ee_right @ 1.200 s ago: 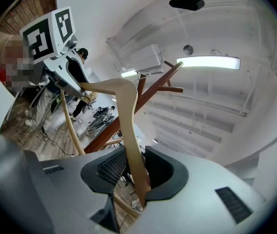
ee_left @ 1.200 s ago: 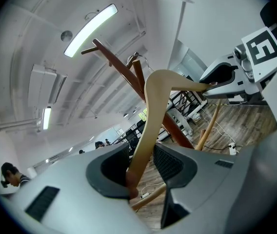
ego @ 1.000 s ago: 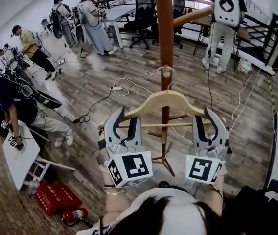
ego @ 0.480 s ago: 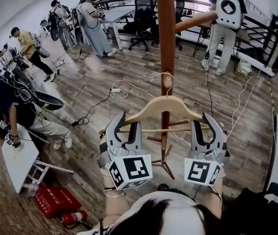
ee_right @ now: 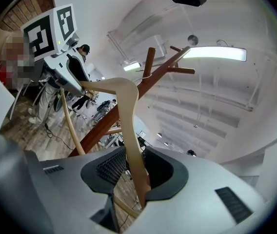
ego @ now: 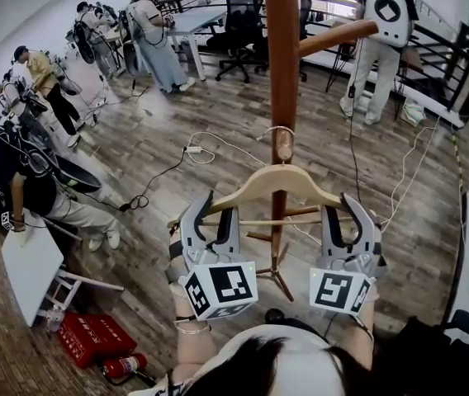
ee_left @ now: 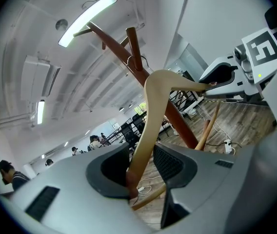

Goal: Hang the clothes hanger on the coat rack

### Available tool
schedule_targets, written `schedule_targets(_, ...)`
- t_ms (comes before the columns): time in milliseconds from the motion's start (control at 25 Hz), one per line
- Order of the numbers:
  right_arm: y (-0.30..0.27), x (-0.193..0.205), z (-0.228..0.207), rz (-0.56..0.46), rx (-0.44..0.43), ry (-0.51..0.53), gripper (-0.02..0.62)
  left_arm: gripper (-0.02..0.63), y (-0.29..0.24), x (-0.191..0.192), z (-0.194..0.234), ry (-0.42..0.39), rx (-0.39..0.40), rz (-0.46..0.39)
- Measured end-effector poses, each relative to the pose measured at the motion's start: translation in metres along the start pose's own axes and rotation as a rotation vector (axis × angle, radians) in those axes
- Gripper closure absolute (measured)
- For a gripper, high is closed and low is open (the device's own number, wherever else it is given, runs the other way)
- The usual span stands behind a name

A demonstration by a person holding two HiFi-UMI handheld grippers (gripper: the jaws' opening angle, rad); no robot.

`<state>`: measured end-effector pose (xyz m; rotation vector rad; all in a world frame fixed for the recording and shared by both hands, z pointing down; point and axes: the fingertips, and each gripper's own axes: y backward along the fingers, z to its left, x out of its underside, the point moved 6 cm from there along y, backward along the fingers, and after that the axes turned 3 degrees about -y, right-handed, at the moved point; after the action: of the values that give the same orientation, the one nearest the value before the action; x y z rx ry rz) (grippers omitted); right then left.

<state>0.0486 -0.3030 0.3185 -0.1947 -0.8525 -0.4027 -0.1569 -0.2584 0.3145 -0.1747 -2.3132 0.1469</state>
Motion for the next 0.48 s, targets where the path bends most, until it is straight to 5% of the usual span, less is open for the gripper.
schedule_targets(480, -0.007, 0.002, 0.013, 0.01, -0.013, -0.008, 0.46, 0.451, -0.004, 0.013, 0.0, 0.003, -0.003, 0.018)
